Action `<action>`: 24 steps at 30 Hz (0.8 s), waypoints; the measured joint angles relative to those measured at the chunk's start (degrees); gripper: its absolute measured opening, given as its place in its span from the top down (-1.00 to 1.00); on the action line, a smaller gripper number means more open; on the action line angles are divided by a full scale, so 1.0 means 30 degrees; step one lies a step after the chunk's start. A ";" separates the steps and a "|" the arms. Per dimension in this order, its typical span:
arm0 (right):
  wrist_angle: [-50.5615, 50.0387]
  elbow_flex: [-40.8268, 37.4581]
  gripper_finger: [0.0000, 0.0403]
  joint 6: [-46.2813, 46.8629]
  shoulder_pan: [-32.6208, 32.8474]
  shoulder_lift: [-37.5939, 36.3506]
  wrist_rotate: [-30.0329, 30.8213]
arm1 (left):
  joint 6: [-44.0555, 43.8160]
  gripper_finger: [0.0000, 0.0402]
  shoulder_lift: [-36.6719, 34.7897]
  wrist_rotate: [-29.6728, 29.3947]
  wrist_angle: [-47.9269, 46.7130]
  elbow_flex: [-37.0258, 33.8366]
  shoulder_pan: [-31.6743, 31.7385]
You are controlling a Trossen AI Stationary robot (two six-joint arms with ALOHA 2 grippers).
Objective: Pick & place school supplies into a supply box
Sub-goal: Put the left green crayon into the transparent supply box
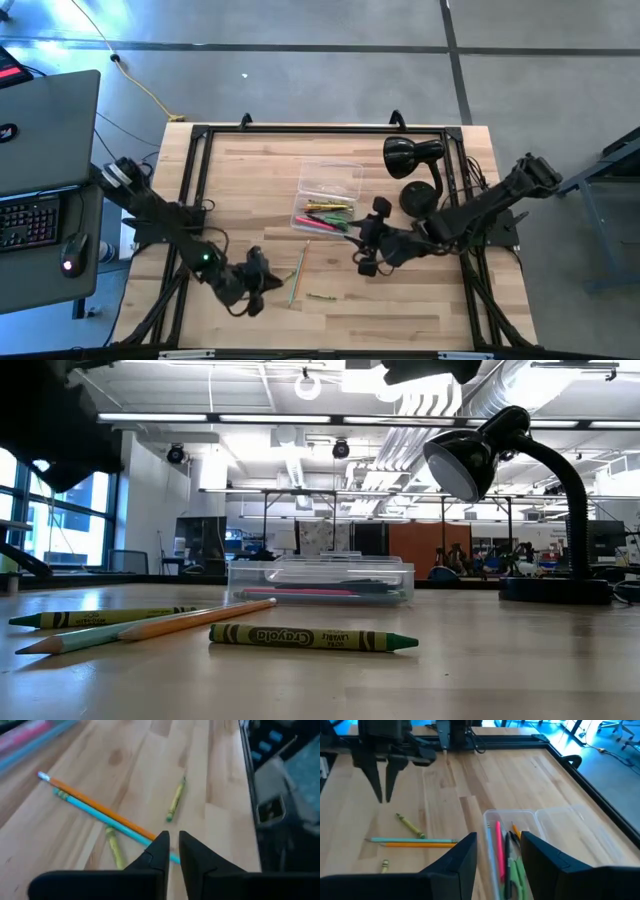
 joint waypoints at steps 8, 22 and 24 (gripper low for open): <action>-0.0035 -0.0001 0.35 0.0854 0.0882 0.0193 0.0559 | -0.0886 0.86 0.2773 -0.1390 0.0949 0.0047 -0.0478; -0.0092 -0.0004 0.35 0.1321 0.0977 0.0193 0.0486 | -0.0946 0.46 0.3468 -0.3971 0.1898 0.0098 -0.0478; -0.0231 -0.0004 0.35 0.1595 0.0977 0.0193 0.0449 | -0.1259 0.45 0.3738 -0.3951 0.1860 0.0091 -0.0478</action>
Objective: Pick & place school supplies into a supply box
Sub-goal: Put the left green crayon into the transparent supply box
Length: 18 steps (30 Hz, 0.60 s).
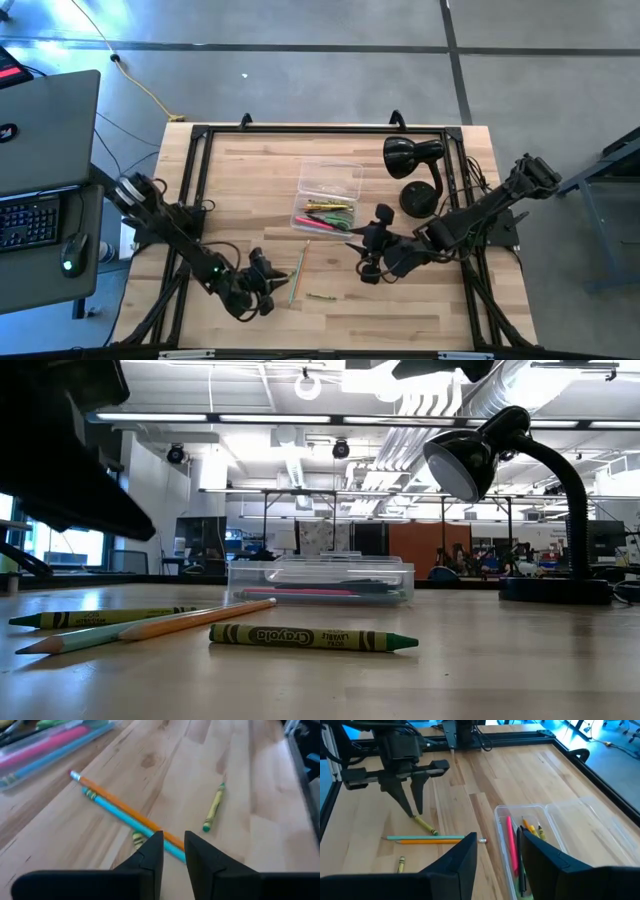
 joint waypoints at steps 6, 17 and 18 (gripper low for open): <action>-0.0203 0.0000 0.35 0.0070 0.0000 -0.0001 0.0007 | -0.1037 0.49 0.1605 -0.0096 0.0111 -0.0001 0.0007; -0.0554 0.0000 0.35 0.0070 0.0000 -0.0001 0.0043 | -0.3826 0.53 0.4340 -0.1277 0.0789 0.0058 -0.0064; -0.0554 0.0000 0.35 0.0070 0.0000 0.0006 0.0099 | -0.4098 0.53 0.4644 -0.1551 0.0791 0.0067 -0.0073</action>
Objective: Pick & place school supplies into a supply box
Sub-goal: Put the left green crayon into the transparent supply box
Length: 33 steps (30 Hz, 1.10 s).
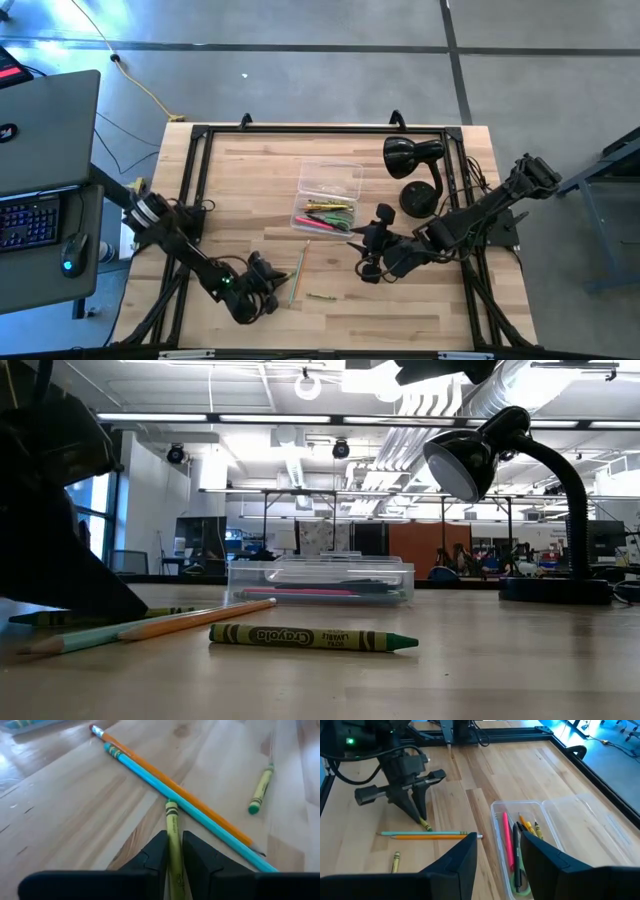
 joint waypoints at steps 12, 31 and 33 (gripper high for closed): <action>-0.0374 0.0000 0.35 -0.0004 0.0000 -0.0007 0.0054 | 0.0330 0.53 0.2569 -0.2521 0.1935 0.0042 -0.0007; -0.0481 -0.0007 0.35 0.0131 0.0000 -0.0005 -0.0125 | 0.1392 0.80 0.1151 -0.3211 0.1754 -0.0103 0.0019; -0.0481 -0.0007 0.35 0.0132 0.0000 -0.0007 -0.0201 | 0.2962 0.80 -0.0106 -0.4384 0.0789 -0.0336 0.0423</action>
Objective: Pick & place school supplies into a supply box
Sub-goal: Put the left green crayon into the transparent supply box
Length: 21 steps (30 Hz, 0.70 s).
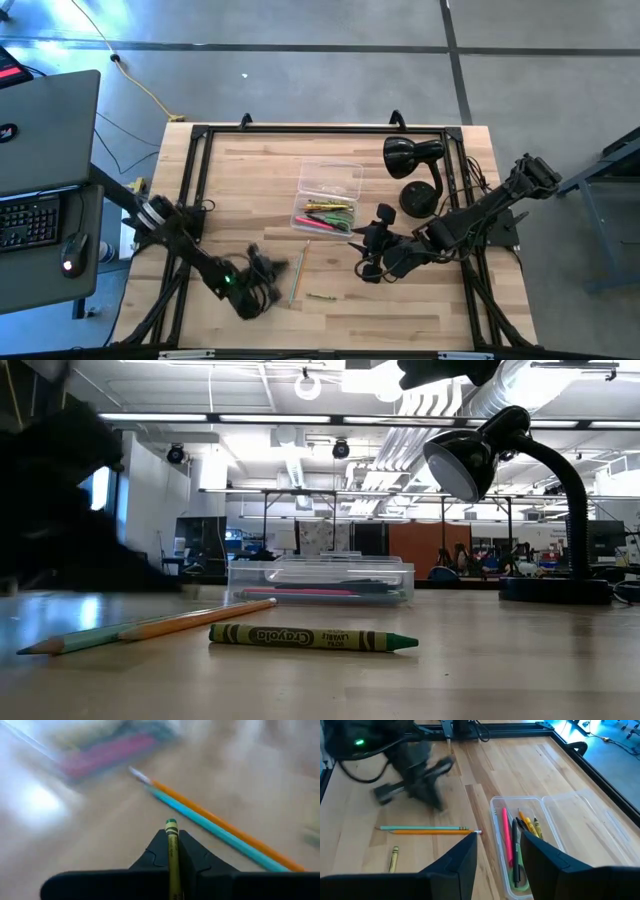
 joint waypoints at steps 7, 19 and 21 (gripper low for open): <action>-0.0029 -0.0015 0.35 0.0016 0.0000 0.0003 0.0368 | 0.6056 0.79 -0.4715 0.3191 -0.1103 0.0154 0.4658; -0.0244 -0.0015 0.35 0.0535 -0.0007 0.0000 0.0685 | 1.2181 0.70 -0.4262 1.6179 0.3171 0.0222 1.4766; -0.0328 -0.0015 0.35 0.0532 0.0000 0.0000 0.0678 | 1.2184 0.63 -0.3981 1.7141 0.3058 0.0227 1.5352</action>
